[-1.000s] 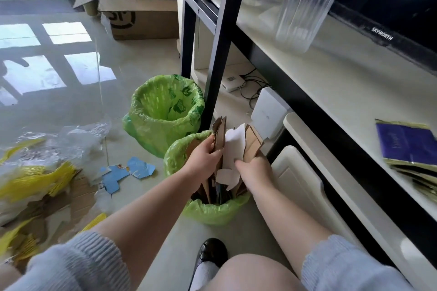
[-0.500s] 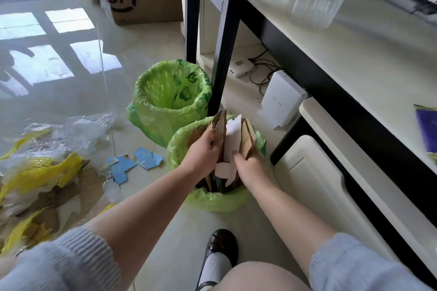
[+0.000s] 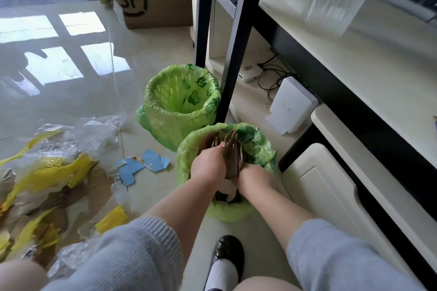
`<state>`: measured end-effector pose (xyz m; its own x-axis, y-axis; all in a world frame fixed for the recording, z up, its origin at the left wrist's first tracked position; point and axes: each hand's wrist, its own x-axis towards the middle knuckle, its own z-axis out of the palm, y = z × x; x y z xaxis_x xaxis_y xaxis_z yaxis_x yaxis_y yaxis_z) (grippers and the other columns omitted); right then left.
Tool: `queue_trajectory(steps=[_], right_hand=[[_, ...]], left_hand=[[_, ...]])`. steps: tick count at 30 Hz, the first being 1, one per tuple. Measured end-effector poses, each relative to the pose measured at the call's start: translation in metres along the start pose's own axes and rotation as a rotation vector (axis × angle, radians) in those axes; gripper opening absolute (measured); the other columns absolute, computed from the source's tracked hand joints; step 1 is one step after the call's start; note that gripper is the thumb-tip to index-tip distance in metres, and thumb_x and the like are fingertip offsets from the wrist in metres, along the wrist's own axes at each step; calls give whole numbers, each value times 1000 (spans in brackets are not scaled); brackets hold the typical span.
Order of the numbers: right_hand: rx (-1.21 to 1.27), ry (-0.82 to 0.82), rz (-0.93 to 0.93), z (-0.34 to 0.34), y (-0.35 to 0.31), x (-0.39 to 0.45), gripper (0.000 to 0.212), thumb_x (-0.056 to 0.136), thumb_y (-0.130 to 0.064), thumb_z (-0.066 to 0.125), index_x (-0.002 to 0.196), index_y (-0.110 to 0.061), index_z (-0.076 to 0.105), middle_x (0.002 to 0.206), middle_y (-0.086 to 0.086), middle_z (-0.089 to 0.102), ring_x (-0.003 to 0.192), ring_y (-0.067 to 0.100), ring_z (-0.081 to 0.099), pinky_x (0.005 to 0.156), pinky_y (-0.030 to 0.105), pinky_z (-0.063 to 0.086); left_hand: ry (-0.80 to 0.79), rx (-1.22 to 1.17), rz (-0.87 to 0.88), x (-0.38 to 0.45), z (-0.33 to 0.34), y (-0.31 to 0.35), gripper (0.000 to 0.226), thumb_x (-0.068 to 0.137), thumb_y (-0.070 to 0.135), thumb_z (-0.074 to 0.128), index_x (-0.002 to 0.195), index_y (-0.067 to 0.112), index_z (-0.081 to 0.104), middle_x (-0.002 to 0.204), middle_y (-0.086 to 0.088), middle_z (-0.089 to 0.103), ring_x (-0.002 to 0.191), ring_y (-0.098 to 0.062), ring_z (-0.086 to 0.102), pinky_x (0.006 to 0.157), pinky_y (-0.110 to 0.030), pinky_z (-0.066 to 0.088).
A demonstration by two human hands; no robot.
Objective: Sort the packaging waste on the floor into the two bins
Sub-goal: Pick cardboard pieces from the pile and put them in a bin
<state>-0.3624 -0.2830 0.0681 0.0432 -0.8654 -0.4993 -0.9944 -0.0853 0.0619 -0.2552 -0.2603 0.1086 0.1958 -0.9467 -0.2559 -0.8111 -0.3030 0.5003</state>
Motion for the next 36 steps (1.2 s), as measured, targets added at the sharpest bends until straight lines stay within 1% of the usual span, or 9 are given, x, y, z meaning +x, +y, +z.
queue_trajectory(steps=[2,6,10,13,17,20,29,31,36], right_hand=[[75,17,-5,-2,2,2,30,84,-28,48,108,-21,64,99,2,68,89,26,64,60,27,43],[314,-3,-23,-17,10,-13,68,67,-63,51,123,-25,45,106,4,65,93,29,63,73,33,51],[542,14,-34,-38,24,-37,86,65,-63,63,135,-21,35,120,6,62,105,28,60,85,36,52],[548,95,-30,-56,29,-59,108,73,-57,66,150,-17,2,149,13,32,132,32,40,103,41,41],[645,462,-242,-79,20,-94,90,81,-38,68,149,-13,14,154,13,19,143,26,21,114,35,22],[688,572,-409,-90,-7,-118,72,84,-28,66,144,-12,30,148,11,29,139,22,28,113,31,24],[540,366,-747,-63,-133,-137,52,87,-22,61,135,-17,44,143,5,37,134,17,34,106,21,24],[500,270,-744,-45,-159,-122,51,87,-24,60,135,-19,44,142,2,38,133,15,37,98,15,24],[391,32,-574,-6,-210,-65,56,87,-31,59,138,-18,40,142,5,40,129,18,40,101,26,33]], left_hand=[[-1,-69,13,0,-2,0,25,89,22,52,115,20,55,109,-5,66,102,-29,60,71,-31,44],[-38,-321,-3,-9,-8,-2,55,82,24,66,131,18,41,120,2,63,115,-21,56,88,-29,45],[-65,-378,41,-21,-12,-4,37,78,26,70,113,21,58,105,2,68,99,-19,63,79,-28,49],[-1,-440,67,-35,-22,-4,21,79,30,70,95,21,61,92,6,64,86,-13,60,64,-14,43],[0,-522,9,-59,-48,-12,56,86,29,66,135,11,46,130,-1,57,109,-13,57,91,-24,46],[38,-572,-37,-78,-70,-35,51,86,27,65,133,12,49,133,-6,56,116,-18,57,100,-35,46],[255,-643,-341,-120,-116,-184,35,86,22,64,118,10,61,119,-8,65,107,-20,62,93,-36,50],[273,-629,-434,-127,-116,-229,33,88,23,62,118,10,61,118,-6,65,106,-20,62,89,-36,52],[291,-627,-614,-127,-105,-314,33,87,21,60,119,12,61,117,-7,66,103,-21,62,83,-30,50]])
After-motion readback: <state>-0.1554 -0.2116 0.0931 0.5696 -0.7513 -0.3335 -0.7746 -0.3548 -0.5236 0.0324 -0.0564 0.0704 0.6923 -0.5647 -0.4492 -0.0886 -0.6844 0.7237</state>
